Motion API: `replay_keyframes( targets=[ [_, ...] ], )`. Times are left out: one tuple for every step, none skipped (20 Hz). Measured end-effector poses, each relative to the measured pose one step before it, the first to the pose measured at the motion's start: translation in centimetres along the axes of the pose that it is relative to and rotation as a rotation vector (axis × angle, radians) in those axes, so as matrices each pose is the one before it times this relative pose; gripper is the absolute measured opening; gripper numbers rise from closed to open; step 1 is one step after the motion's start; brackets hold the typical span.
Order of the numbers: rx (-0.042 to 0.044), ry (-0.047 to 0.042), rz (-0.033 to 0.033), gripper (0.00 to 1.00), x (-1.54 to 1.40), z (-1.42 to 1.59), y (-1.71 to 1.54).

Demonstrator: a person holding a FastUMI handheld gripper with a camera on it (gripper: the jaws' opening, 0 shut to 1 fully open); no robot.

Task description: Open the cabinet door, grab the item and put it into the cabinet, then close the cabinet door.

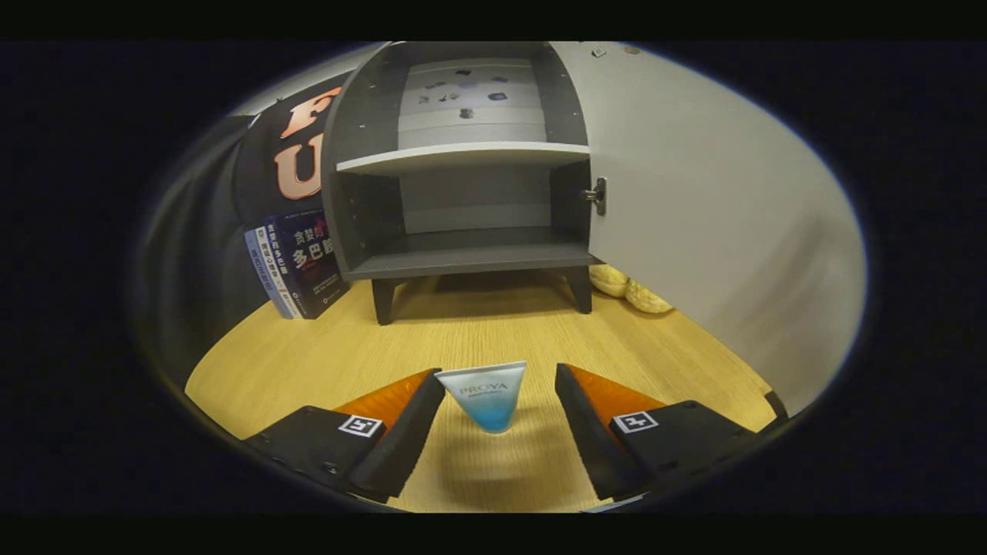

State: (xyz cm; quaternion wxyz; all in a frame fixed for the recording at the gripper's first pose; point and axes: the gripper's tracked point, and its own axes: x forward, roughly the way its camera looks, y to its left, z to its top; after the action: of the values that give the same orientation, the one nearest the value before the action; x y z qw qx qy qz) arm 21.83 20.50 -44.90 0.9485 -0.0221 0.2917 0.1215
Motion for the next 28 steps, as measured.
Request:
replay_keyframes(
  targets=[
    [0.00049, 0.00699, 0.00947, 0.93, 0.268, -0.190, 0.111],
    [0.00194, 0.00733, 0.01095, 0.93, 0.209, -0.301, 0.185],
    [0.00202, 0.00441, 0.00889, 0.88, 0.053, -0.007, 0.108],
    [-0.00092, 0.00831, 0.00996, 0.79, 0.183, -0.138, 0.086],
    [0.00056, 0.00121, 0.00261, 0.65, 0.167, 0.133, 0.039],
    [0.00300, 0.01154, 0.00667, 0.64, -0.333, -0.092, 0.230],
    [0.00471, 0.00486, 0.00169, 0.64, -0.219, 0.172, 0.170],
    [0.00063, -0.00372, -0.00371, 0.64, -0.402, 0.619, 0.087],
    [-0.00370, -0.00655, -0.00719, 0.64, -0.428, 0.848, 0.074],
    [-0.00780, -0.00649, -0.00471, 0.64, -0.492, 0.927, 0.136],
    [-0.00730, -0.00697, -0.00376, 0.64, -0.446, 1.249, 0.239],
    [-0.00799, -0.00259, -0.00331, 0.64, -0.502, 1.194, 0.250],
    [-0.00954, -0.00801, 0.00187, 0.64, -0.479, 1.444, 0.357],
    [-0.00875, -0.01103, 0.00295, 0.64, -0.461, 1.472, 0.384],
    [-0.00379, -0.01136, -0.00381, 0.64, -0.444, 1.747, 0.217],
    [-0.00212, -0.01671, -0.00618, 0.64, -0.359, 1.798, 0.156],
    [-0.00276, -0.01851, -0.00121, 0.64, -0.430, 1.937, 0.310],
    [-0.00387, -0.02027, 0.00187, 0.64, -0.377, 2.015, 0.444],
    [-0.00591, -0.01854, 0.00382, 0.64, -0.278, 2.108, 0.375],
    [-0.00740, -0.01479, 0.00500, 0.64, -0.164, 2.127, 0.486],
    [-0.00721, -0.02027, 0.00807, 0.63, -0.259, 2.172, 0.384],
    [-0.00916, -0.02048, 0.00884, 0.64, -0.087, 2.066, 0.499],
    [-0.01013, -0.01737, 0.00757, 0.63, 0.096, 1.921, 0.488],
    [-0.00946, -0.01464, 0.00704, 0.63, 0.218, 1.744, 0.386],
    [-0.00589, -0.01237, 0.00473, 0.63, 0.287, 1.555, 0.319],
    [0.00009, -0.01219, 0.00535, 0.63, 0.340, 1.771, 0.186],
    [0.00322, -0.00785, 0.00400, 0.63, 0.561, 1.429, 0.169],
    [0.00429, -0.00614, 0.00193, 0.63, 0.546, 1.281, 0.101]
  ],
)
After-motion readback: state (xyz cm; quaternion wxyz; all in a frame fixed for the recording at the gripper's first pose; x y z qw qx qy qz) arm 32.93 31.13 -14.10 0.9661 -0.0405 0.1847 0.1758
